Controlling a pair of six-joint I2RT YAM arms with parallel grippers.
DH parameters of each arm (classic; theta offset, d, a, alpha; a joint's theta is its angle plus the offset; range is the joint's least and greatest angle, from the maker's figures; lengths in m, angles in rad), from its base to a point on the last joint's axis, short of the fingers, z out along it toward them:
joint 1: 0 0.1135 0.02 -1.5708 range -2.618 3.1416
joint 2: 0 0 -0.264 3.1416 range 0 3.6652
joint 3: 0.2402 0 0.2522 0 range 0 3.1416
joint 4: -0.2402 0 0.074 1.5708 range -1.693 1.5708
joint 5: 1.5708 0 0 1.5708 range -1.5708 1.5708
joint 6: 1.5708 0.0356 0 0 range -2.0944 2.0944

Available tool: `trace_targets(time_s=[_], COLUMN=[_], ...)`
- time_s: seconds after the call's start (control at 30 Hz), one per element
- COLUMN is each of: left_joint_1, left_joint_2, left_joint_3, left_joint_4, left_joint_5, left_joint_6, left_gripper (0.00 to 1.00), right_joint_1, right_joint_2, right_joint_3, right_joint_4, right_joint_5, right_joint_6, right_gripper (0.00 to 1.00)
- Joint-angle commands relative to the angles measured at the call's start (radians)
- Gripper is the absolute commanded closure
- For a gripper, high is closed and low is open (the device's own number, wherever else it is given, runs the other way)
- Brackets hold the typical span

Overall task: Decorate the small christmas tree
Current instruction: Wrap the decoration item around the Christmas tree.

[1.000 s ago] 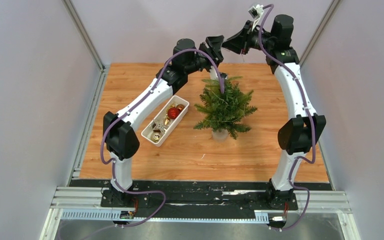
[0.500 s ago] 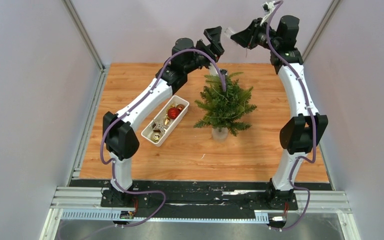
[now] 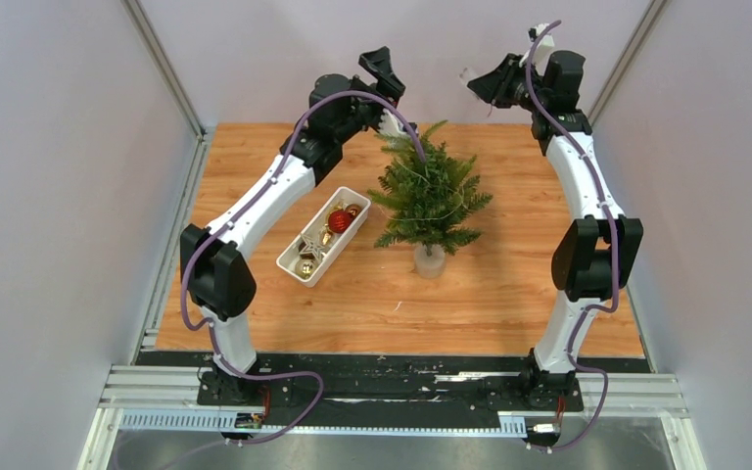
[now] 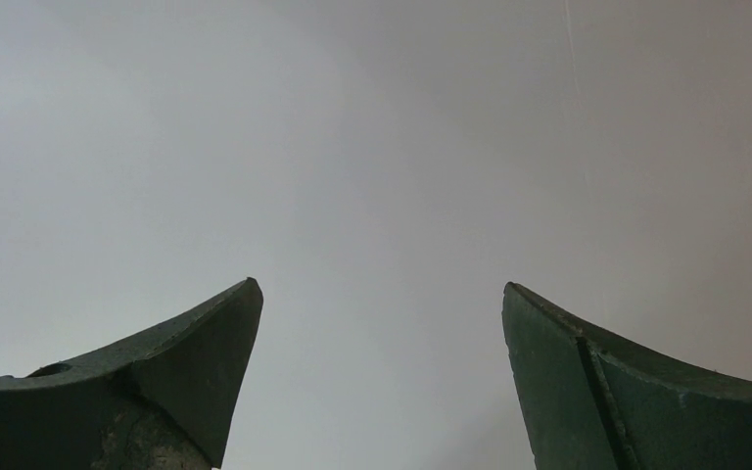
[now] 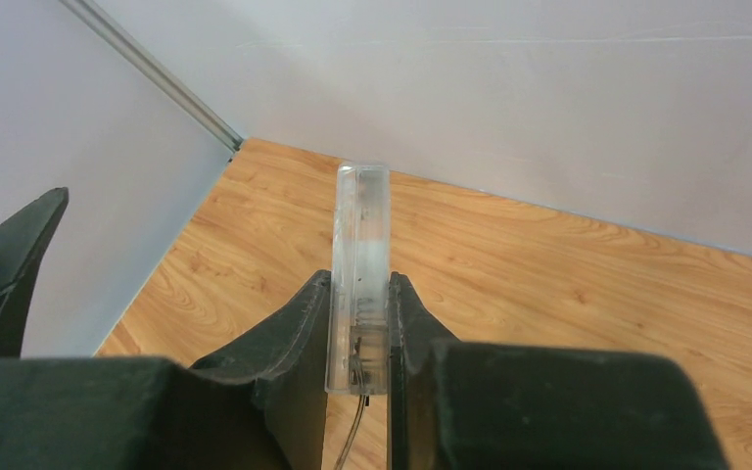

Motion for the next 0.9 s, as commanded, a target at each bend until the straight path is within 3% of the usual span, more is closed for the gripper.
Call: trace_targets(time_s=[0.0, 0.23, 0.53, 0.87], left_joint_1=[0.009, -0.064, -0.071, -0.029], left_joint_2=[-0.098, -0.037, -0.007, 0.012], left_joint_3=[-0.052, 0.073, 0.235, 0.338], left_joint_4=[0.04, 0.025, -0.044, -0.099], left_joint_5=[0.002, 0.002, -0.009, -0.157], left_joint_6=[-0.083, -0.084, -0.126, -0.283], left_gripper=[0.0, 0.0, 0.0, 0.0], right_joint_1=[0.001, 0.001, 0.0, 0.0], right_joint_2=[-0.035, -0.058, -0.099, -0.126], right_joint_3=[-0.018, -0.033, -0.047, -0.1], right_joint_4=[0.082, 0.097, 0.096, 0.096], right_joint_5=[0.023, 0.004, -0.003, 0.002], right_joint_6=[0.028, 0.034, 0.01, 0.007], right_gripper=[1.0, 1.0, 1.0, 1.0])
